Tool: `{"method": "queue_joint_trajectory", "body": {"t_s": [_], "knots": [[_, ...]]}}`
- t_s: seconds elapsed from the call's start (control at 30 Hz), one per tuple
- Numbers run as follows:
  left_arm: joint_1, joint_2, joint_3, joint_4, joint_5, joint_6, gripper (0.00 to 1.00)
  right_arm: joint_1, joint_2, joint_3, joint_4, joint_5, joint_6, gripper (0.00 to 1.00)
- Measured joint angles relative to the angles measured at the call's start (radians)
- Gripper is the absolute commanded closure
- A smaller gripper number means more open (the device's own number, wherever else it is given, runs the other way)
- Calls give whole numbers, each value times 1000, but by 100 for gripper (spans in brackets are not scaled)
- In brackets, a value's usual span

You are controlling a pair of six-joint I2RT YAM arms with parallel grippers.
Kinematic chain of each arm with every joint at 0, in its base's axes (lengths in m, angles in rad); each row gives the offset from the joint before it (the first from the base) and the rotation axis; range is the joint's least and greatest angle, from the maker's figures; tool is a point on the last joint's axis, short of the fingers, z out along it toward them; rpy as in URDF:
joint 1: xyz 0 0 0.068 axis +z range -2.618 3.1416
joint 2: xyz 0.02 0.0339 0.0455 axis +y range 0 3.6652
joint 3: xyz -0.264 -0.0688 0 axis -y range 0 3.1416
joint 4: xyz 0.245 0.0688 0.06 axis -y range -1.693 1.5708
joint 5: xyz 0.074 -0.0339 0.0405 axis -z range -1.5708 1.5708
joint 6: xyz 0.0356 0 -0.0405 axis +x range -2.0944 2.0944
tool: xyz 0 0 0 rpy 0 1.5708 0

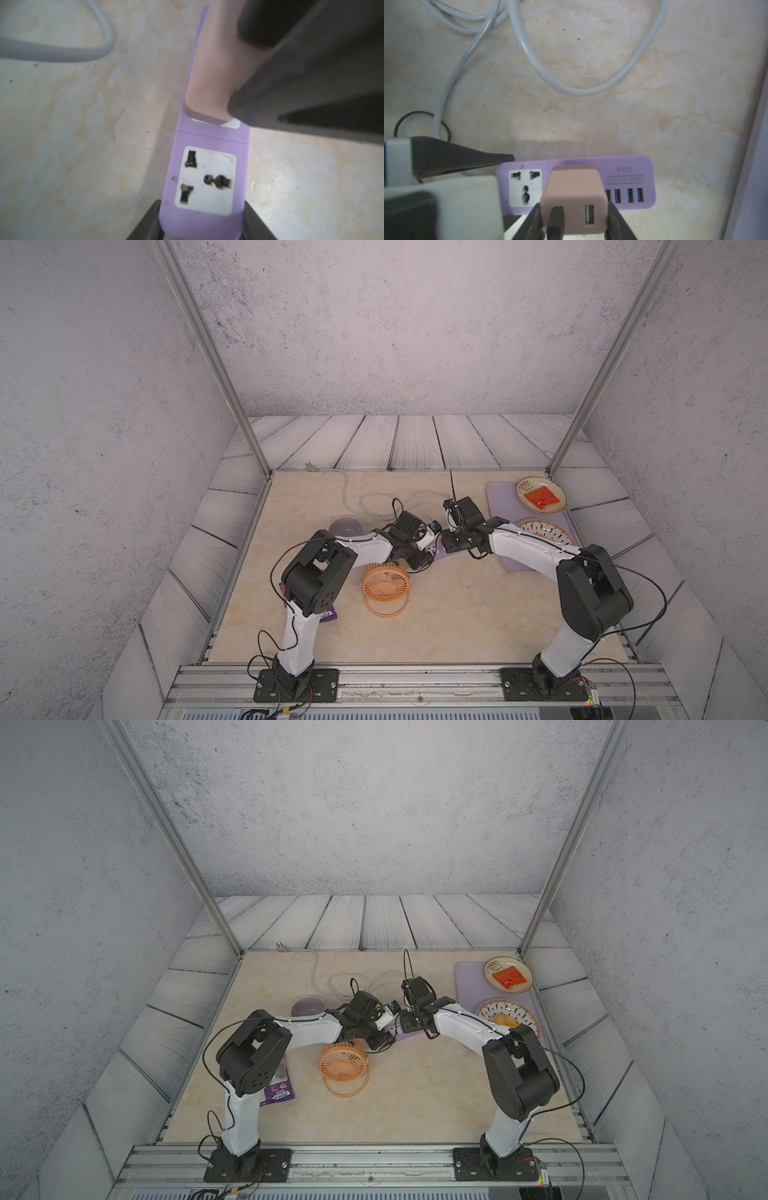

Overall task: Unplug the desk fan from the power strip
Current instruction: Remove the plug from the socket.

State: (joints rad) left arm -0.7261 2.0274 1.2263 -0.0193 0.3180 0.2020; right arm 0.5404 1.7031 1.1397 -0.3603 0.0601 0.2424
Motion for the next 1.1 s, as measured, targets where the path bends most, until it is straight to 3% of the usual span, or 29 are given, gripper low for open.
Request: {"method": "queue_joint_trajectory", "body": {"t_s": [0.7, 0.87, 1.1], "knots": [[-14, 0, 11, -10, -45, -10, 99, 0, -106, -26, -2, -2, 0, 64], [-27, 0, 23, -26, -66, -11, 91, 2, -166, -62, 19, 8, 8, 64], [-41, 0, 30, -35, -87, -11, 69, 2, -269, -143, 38, 21, 22, 64]]}}
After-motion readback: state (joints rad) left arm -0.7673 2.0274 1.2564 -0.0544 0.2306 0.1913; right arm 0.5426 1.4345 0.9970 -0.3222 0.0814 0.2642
